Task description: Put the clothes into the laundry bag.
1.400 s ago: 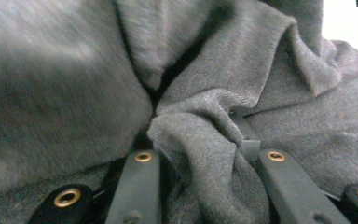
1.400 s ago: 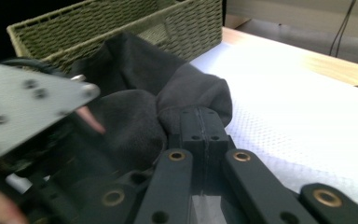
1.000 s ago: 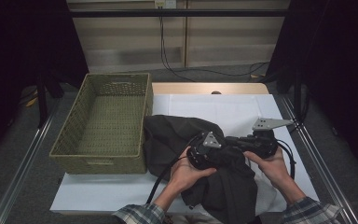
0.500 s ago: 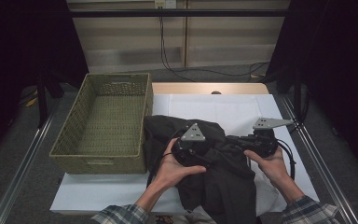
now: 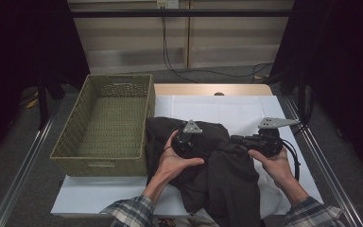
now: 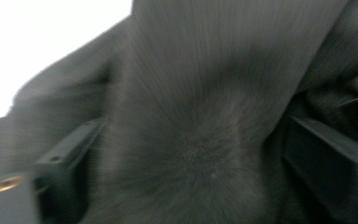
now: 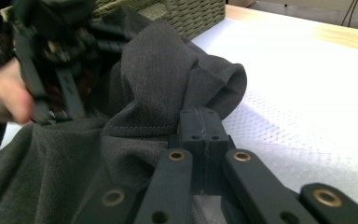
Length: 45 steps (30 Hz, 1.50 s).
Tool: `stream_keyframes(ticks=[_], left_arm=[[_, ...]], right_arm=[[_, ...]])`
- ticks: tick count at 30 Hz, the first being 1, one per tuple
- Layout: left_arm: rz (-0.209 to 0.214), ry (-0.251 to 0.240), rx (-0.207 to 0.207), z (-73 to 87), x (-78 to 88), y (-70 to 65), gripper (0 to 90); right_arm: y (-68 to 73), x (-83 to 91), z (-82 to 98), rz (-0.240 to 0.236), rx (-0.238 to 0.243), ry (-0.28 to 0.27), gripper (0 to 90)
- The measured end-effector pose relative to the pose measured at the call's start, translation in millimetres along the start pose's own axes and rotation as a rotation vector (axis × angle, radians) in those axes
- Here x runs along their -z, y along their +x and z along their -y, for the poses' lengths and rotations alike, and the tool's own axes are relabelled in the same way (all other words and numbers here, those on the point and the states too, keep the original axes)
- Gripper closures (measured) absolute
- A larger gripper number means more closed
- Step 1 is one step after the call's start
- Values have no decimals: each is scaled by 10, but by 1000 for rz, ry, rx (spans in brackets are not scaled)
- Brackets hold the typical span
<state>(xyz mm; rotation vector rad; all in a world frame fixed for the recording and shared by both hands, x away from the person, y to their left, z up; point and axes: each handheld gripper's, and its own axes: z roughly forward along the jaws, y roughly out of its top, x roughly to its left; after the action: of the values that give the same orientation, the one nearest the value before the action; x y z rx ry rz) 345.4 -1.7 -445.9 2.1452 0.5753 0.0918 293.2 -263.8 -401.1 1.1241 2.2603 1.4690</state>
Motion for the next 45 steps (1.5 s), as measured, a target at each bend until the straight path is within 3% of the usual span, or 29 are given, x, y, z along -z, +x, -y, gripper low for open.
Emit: stream_keyframes(ticks=[1, 3, 4, 7, 10, 11, 15, 17, 21, 24, 26, 27, 32, 35, 36, 41, 45], left_arm=[[3, 11, 9, 7, -10, 8, 276], [60, -19, 10, 1, 38, 21, 574], [66, -15, 1, -17, 80, 1, 671], [96, -42, -20, -65, 199, -79, 813], [153, -89, -14, -115, 279, -148, 820], [166, -84, -32, -137, 282, -186, 821], [188, -96, -68, -224, 245, -368, 819], [205, -99, -67, -247, 191, -418, 814], [233, -75, -85, -250, 23, -522, 817], [236, -25, -131, -256, -103, -617, 826], [214, 34, -166, -263, -175, -673, 833], [219, 36, -176, -255, -209, -674, 834], [162, 105, -175, -205, -358, -614, 847], [127, 107, -158, -188, -435, -569, 853], [124, 128, -181, -201, -432, -551, 854], [99, 110, -147, -196, -442, -514, 850], [106, 27, -84, -156, -380, -517, 803]], right_arm=[[-12, -8, 2, 4, -2, 3, 900], [-43, -25, 12, 15, -6, 9, 900], [-58, -31, 17, 15, -16, 5, 900], [-89, -39, 11, 31, -26, 1, 900], [-106, -85, 20, 48, -32, 8, 900], [-112, -100, 23, 47, -31, 10, 900], [-93, -156, 21, 56, -31, 14, 900], [-89, -174, 23, 53, -29, 16, 900], [-97, -179, 21, 44, -27, 13, 900], [-84, -171, 4, 36, -28, 3, 900], [-73, -143, -19, 25, -21, -9, 900], [-66, -120, -29, 23, -20, -17, 900], [-7, 55, -113, 34, 0, -53, 900], [42, 123, -116, 44, 11, -46, 900], [59, 136, -109, 49, 15, -41, 900], [140, 181, -13, 33, 13, -13, 900], [158, 164, 116, 36, -1, 5, 900]])
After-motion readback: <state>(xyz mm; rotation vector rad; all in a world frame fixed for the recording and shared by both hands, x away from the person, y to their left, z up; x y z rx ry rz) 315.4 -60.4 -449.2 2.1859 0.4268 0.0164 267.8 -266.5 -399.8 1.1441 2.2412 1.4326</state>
